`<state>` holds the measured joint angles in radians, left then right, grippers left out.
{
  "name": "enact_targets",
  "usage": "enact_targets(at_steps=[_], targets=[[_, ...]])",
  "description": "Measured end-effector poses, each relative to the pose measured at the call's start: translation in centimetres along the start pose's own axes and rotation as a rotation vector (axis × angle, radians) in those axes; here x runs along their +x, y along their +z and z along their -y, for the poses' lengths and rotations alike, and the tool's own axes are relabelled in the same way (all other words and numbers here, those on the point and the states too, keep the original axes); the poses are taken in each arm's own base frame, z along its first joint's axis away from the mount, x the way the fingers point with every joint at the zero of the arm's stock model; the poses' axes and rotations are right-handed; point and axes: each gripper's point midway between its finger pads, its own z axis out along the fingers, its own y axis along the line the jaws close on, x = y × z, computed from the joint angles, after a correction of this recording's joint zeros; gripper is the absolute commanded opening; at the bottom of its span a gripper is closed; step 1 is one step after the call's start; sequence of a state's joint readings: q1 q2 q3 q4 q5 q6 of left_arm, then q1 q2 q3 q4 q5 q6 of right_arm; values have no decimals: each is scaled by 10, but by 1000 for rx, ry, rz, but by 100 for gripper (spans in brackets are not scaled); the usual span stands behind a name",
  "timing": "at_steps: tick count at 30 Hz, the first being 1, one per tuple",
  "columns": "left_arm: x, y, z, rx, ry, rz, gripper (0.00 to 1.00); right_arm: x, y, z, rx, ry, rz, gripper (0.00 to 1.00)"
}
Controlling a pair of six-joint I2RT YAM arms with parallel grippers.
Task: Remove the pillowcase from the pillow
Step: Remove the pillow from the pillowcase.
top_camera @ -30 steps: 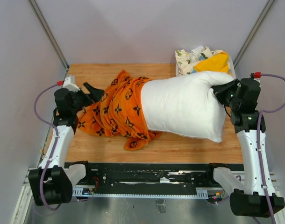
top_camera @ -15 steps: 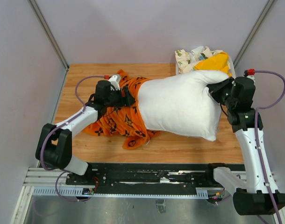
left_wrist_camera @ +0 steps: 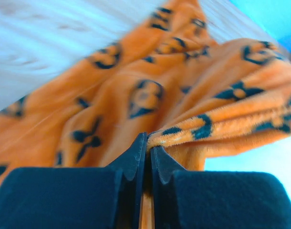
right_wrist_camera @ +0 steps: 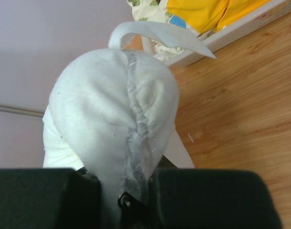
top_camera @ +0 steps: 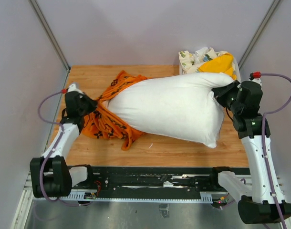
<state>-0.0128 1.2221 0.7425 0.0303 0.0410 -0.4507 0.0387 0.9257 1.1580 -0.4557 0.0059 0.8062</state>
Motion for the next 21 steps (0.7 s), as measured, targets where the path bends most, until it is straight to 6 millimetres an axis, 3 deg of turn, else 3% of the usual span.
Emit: enact_targets(at_steps=[4,5,7,8,11,15,17,21], targets=[[-9,-34,-63,-94,-226,84,23,18,-7,-3,-33,-1,-83,1],[-10,-43,-69,-100,-266,106,38,24,-7,-3,-41,-1,-107,1],[-13,-52,-69,-87,-292,136,79,28,-7,-3,-45,-2,-122,1],[-15,-55,-67,-67,-291,146,88,29,-7,-2,-41,-2,-122,1],[-25,-57,-54,21,-271,162,98,22,-4,3,-19,0,-91,1],[-48,-57,-24,145,-209,153,99,8,0,6,3,4,-22,1],[-60,-61,4,218,-136,167,99,4,1,3,-8,9,-7,1],[-80,-71,80,387,17,212,99,7,6,1,-28,29,-3,1]])
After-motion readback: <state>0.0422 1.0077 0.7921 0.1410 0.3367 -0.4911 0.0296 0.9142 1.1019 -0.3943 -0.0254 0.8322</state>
